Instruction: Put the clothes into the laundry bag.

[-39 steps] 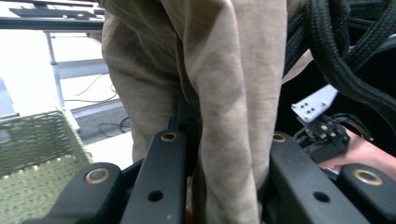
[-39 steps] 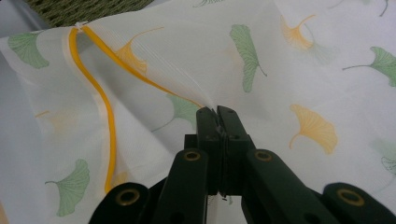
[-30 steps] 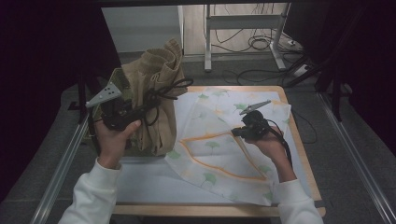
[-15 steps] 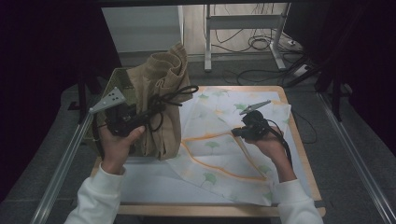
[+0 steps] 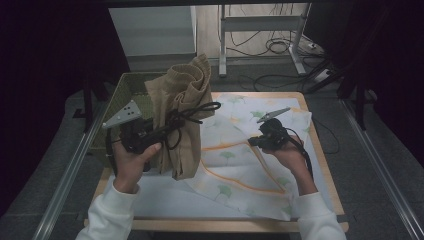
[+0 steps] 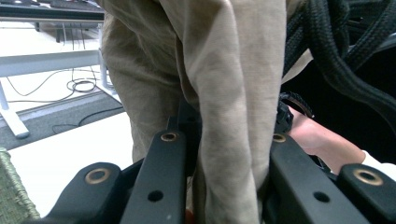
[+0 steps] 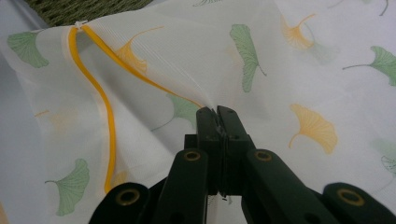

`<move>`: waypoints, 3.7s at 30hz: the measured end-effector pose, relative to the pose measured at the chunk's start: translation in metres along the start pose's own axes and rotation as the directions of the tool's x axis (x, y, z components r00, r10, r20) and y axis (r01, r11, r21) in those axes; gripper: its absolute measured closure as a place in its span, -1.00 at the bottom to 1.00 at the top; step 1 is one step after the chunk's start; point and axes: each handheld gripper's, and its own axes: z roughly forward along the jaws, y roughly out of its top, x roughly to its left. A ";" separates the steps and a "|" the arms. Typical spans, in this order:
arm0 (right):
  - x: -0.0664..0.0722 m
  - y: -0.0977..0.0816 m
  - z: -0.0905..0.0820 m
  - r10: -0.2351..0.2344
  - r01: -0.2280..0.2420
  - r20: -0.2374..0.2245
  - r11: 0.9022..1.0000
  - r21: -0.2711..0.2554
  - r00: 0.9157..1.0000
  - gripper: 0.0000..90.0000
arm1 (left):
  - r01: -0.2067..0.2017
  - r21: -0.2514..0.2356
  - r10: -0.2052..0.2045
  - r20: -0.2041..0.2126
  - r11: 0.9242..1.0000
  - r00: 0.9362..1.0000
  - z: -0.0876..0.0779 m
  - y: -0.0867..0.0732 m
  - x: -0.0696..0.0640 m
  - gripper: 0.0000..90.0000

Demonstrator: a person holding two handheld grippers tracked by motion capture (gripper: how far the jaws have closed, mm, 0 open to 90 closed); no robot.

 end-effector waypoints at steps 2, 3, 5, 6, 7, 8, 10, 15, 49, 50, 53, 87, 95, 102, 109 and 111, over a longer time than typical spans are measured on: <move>0.000 0.000 0.000 0.000 0.000 0.000 1.000 0.001 1.000 0.97 | -0.003 0.005 0.003 0.005 1.000 1.000 0.001 -0.001 -0.001 0.73; 0.000 0.000 0.000 -0.001 0.001 0.001 1.000 0.000 1.000 0.97 | -0.002 0.003 0.002 0.008 1.000 1.000 0.001 -0.001 -0.002 0.73; 0.000 0.000 -0.001 -0.001 0.001 0.001 1.000 0.001 1.000 0.97 | -0.002 0.005 0.002 0.012 1.000 1.000 0.003 -0.002 -0.002 0.73; 0.000 0.000 -0.001 -0.002 0.002 0.001 1.000 0.001 1.000 0.97 | -0.002 0.006 0.002 0.014 1.000 1.000 0.003 -0.003 -0.003 0.73; 0.000 0.000 -0.001 -0.002 0.002 0.001 1.000 0.001 1.000 0.97 | 0.000 0.010 0.000 0.017 1.000 1.000 0.004 -0.004 -0.003 0.73; 0.000 0.000 -0.001 -0.002 0.002 0.002 1.000 0.001 1.000 0.97 | -0.001 0.013 0.000 0.018 1.000 1.000 0.005 -0.004 -0.004 0.73; 0.000 0.000 -0.001 -0.002 0.002 0.002 1.000 -0.002 1.000 0.97 | -0.003 0.019 0.002 0.022 1.000 1.000 0.007 -0.005 -0.005 0.73; 0.000 0.000 -0.001 -0.002 0.002 0.004 1.000 -0.002 1.000 0.97 | -0.001 0.023 0.001 0.027 1.000 1.000 0.009 -0.007 -0.009 0.73; 0.000 0.000 -0.005 -0.006 0.006 0.011 1.000 -0.013 1.000 0.97 | -0.037 0.112 0.028 0.080 0.993 0.996 0.038 -0.026 -0.028 0.73; 0.000 0.000 -0.005 -0.006 0.006 0.011 1.000 -0.012 1.000 0.97 | -0.038 0.114 0.029 0.081 0.993 0.996 0.038 -0.027 -0.029 0.73; 0.000 0.000 -0.004 -0.006 0.006 0.012 1.000 -0.014 1.000 0.97 | -0.042 0.116 0.033 0.083 0.992 0.996 0.037 -0.028 -0.032 0.73; -0.003 -0.001 -0.006 0.008 -0.008 0.008 1.000 -0.016 1.000 0.97 | -0.067 0.221 0.037 0.140 0.973 0.990 0.051 -0.056 -0.052 0.73; -0.003 -0.001 -0.006 0.006 -0.006 0.006 1.000 -0.019 1.000 0.97 | -0.077 0.245 0.040 0.151 0.967 0.988 0.055 -0.063 -0.056 0.73; -0.004 -0.002 -0.006 0.006 -0.006 0.001 1.000 -0.020 1.000 0.97 | -0.074 0.271 0.033 0.153 0.960 0.988 0.057 -0.071 -0.056 0.73; -0.004 -0.002 -0.006 0.007 -0.007 0.002 1.000 -0.018 1.000 0.97 | -0.068 0.283 0.025 0.153 0.957 0.988 0.055 -0.076 -0.057 0.73; -0.004 -0.002 -0.006 0.008 -0.008 0.002 1.000 -0.019 1.000 0.97 | -0.068 0.289 0.024 0.153 0.955 0.988 0.056 -0.078 -0.057 0.73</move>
